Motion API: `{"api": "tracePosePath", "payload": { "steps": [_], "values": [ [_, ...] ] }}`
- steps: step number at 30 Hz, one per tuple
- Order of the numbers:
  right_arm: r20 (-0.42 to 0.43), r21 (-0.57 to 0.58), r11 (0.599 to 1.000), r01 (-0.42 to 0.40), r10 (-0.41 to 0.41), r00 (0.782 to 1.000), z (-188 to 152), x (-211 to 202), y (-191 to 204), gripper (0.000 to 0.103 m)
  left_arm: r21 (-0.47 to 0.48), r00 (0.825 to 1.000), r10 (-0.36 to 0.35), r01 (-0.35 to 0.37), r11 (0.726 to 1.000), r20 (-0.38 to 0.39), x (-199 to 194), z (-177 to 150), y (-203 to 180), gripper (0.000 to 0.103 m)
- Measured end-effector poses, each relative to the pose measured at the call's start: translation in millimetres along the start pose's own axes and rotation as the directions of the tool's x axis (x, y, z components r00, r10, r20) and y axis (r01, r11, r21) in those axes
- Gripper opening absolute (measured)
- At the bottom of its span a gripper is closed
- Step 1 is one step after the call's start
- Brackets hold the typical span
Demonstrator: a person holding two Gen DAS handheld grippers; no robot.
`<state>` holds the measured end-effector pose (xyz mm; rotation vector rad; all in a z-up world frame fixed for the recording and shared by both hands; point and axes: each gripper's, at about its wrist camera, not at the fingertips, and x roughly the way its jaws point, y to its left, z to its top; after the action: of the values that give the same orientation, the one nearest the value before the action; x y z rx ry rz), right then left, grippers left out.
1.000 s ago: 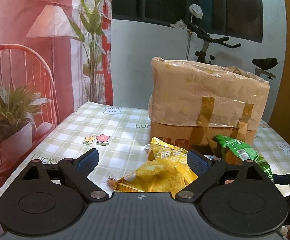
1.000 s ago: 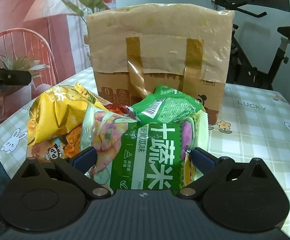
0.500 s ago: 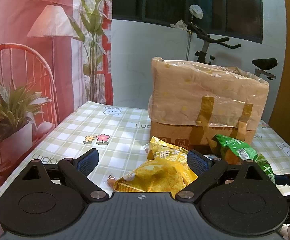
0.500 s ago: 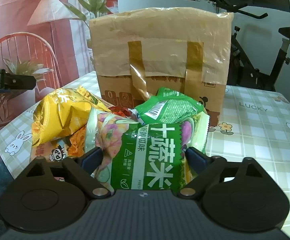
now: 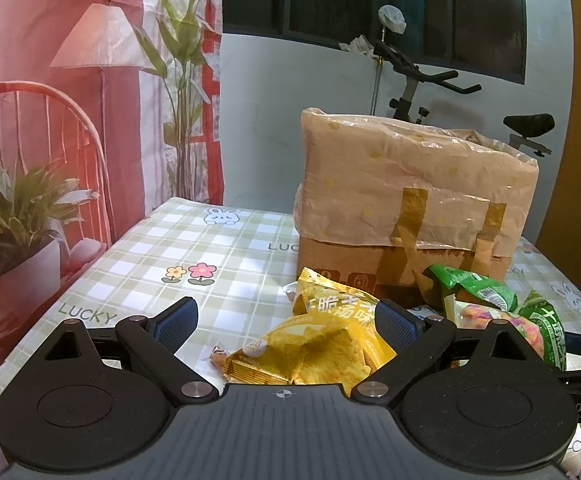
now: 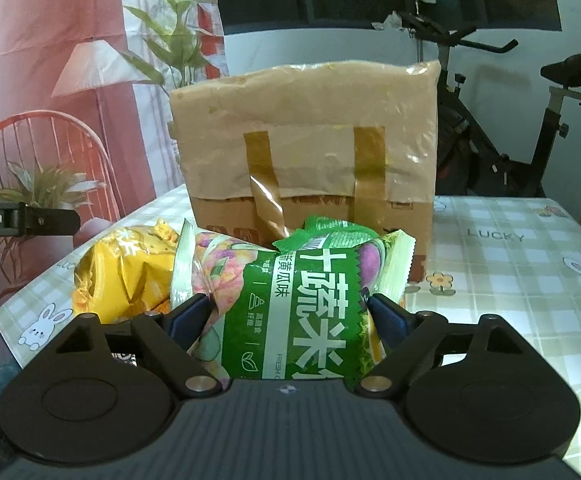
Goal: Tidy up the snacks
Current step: 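Close the left tool on the yellow chip bag while the right tool holds the green bag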
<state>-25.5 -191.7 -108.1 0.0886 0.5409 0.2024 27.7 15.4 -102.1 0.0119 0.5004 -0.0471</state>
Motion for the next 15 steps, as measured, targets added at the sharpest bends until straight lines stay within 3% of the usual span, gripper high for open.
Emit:
{"api": "tracePosePath", "payload": {
  "steps": [15],
  "values": [
    [-0.007, 0.03, 1.0, -0.006, 0.007, 1.0, -4.8, 1.8, -5.3, 0.087, 0.024, 0.998, -0.055, 0.054, 0.998, 0.011, 5.5, -4.0, -5.1, 0.097]
  ]
}}
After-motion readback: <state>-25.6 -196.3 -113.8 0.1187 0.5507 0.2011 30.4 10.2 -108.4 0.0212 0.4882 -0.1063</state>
